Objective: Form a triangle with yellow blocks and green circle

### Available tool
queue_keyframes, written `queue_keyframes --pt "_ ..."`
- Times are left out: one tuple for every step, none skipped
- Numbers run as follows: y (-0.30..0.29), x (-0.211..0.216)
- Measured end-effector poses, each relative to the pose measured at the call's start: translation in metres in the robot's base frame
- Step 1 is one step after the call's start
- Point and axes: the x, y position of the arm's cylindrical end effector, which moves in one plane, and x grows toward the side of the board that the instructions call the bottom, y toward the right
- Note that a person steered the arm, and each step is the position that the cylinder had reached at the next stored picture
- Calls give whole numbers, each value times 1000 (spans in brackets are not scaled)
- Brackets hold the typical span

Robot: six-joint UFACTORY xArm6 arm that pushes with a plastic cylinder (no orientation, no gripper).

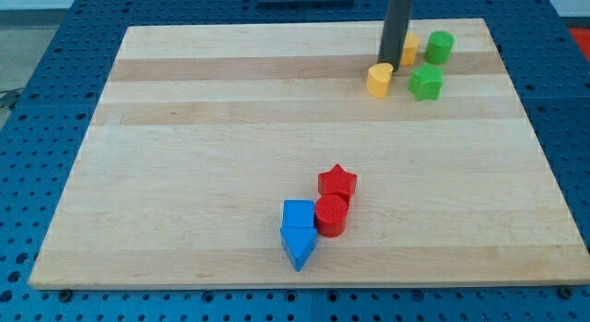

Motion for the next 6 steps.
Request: queue_keyframes --pt "32 -18" --pt "99 -53" --pt "112 -54" --pt "112 -54" --pt "103 27" --pt "103 73"
